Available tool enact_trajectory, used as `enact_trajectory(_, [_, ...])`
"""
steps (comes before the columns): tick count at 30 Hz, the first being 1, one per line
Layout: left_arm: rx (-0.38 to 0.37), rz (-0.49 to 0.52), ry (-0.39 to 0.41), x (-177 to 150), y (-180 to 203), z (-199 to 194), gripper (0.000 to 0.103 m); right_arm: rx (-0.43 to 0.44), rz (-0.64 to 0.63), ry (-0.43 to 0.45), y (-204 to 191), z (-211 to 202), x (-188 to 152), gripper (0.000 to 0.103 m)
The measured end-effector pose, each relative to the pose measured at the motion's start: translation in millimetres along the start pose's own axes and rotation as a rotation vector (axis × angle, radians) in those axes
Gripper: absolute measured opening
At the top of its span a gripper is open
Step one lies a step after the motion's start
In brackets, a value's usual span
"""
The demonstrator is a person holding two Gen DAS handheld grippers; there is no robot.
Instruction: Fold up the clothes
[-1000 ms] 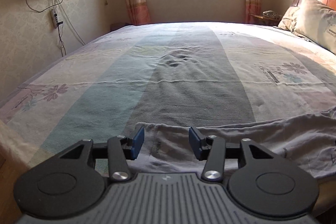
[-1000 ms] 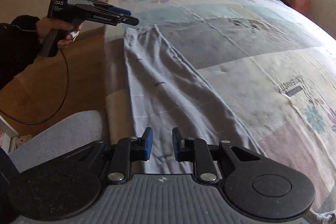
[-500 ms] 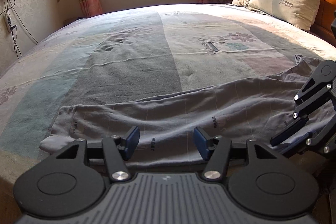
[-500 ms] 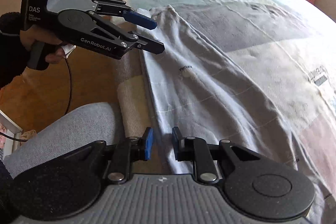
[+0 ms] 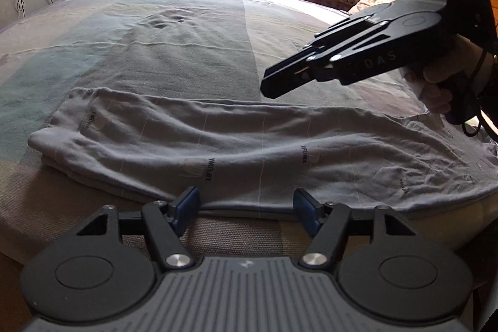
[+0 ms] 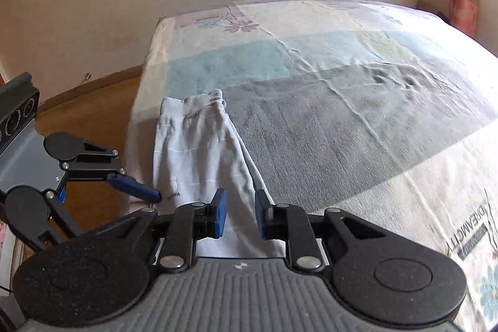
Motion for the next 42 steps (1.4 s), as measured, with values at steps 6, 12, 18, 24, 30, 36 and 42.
enact_trajectory(6, [-0.009, 0.033, -0.013, -2, 3, 0, 0.072, 0.069, 0.006, -0.034, 3, 41, 18, 0.023])
enact_trajectory(12, [-0.012, 0.060, -0.011, -4, 5, 1, 0.074, 0.163, 0.131, -0.042, 19, 56, 14, 0.020])
enact_trajectory(18, [-0.020, 0.066, -0.001, -5, 6, 0, 0.077, 0.105, 0.080, -0.031, 15, 59, 13, 0.009])
enact_trajectory(24, [-0.017, 0.080, -0.004, -6, 8, 0, 0.078, -0.049, 0.007, 0.000, 11, 58, 25, 0.004])
enact_trajectory(30, [0.000, 0.093, -0.012, 0, 0, -14, 0.078, -0.064, 0.020, -0.015, 9, 44, 10, 0.014])
enact_trajectory(36, [0.099, 0.099, 0.075, 43, -39, -27, 0.078, -0.073, 0.058, -0.045, 0, 2, -34, 0.022])
enact_trajectory(42, [0.144, 0.007, -0.032, 35, -71, 12, 0.079, -0.106, 0.130, -0.053, 4, -9, -65, 0.029])
Point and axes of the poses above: each gripper's, at about its wrist camera, not at the fingertips, and z roughly the way its jaws point, y to its right, x to its top, the point moved 10 cm from there along z, roughly the way its jaws point, and after that the axes turned 10 degrees about -y, right-handed, at the moved point
